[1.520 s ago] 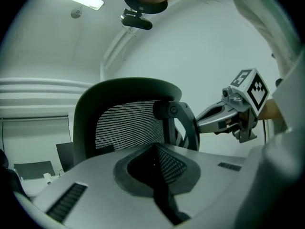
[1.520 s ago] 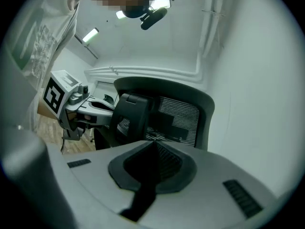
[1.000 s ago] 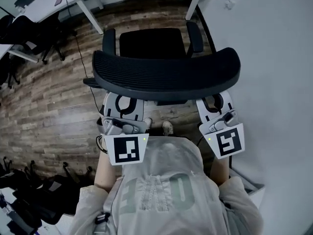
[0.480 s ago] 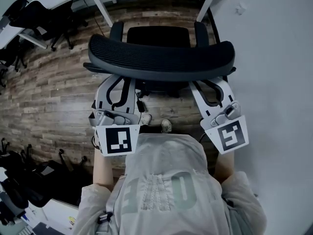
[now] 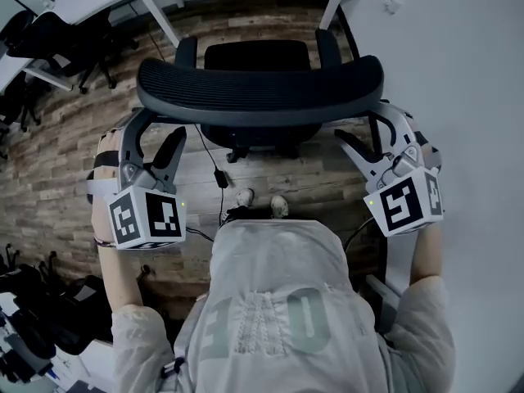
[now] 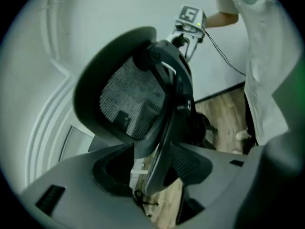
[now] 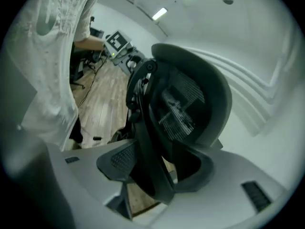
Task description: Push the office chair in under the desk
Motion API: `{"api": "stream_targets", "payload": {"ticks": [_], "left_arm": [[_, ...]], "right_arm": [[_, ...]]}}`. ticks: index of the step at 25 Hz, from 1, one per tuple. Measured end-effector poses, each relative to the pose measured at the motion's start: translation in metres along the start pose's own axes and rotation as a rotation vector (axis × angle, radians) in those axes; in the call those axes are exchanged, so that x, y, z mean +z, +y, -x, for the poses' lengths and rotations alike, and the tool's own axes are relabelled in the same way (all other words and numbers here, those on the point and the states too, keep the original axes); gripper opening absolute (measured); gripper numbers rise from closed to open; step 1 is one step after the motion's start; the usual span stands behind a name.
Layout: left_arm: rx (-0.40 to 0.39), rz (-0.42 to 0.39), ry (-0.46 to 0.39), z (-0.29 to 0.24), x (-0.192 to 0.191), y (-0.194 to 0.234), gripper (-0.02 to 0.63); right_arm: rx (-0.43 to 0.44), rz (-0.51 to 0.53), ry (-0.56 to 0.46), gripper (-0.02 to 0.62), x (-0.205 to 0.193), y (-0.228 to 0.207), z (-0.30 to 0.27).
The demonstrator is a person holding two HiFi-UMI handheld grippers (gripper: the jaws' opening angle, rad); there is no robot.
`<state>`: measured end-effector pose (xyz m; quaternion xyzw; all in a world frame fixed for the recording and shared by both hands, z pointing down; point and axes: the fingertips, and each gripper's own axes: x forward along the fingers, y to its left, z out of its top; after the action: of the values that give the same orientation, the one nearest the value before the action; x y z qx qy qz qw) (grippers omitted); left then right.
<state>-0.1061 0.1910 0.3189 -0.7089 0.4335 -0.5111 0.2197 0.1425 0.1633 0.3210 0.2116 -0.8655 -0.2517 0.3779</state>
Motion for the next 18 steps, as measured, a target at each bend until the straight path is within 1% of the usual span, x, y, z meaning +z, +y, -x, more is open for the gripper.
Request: {"api": "stream_targets", "payload": {"ticks": [1, 3, 6, 11, 13, 14, 15, 18], "left_arm": [[-0.024, -0.045, 0.031, -0.004, -0.003, -0.003, 0.229], [-0.064, -0.104, 0.077, -0.009, -0.008, -0.009, 0.229], [-0.094, -0.161, 0.124, -0.018, -0.014, -0.015, 0.229], [-0.141, -0.255, 0.212, -0.034, -0.029, -0.022, 0.227], [-0.143, -0.285, 0.226, -0.04, -0.033, -0.021, 0.213], [-0.146, -0.296, 0.227, -0.042, -0.034, -0.021, 0.195], [-0.151, -0.305, 0.23, -0.044, -0.035, -0.021, 0.178], [-0.176, -0.312, 0.243, -0.047, -0.036, -0.021, 0.167]], "right_arm": [[0.012, 0.035, 0.042, 0.227, -0.007, 0.001, -0.001], [0.037, 0.107, 0.112, 0.227, -0.019, 0.002, -0.003], [0.059, 0.192, 0.175, 0.227, -0.031, 0.003, -0.007], [0.097, 0.281, 0.291, 0.225, -0.056, 0.007, -0.023], [0.09, 0.297, 0.307, 0.218, -0.059, 0.006, -0.027], [0.082, 0.3, 0.303, 0.202, -0.058, 0.004, -0.028], [0.077, 0.299, 0.299, 0.165, -0.055, 0.003, -0.028], [0.078, 0.297, 0.299, 0.163, -0.052, 0.0, -0.029]]}}
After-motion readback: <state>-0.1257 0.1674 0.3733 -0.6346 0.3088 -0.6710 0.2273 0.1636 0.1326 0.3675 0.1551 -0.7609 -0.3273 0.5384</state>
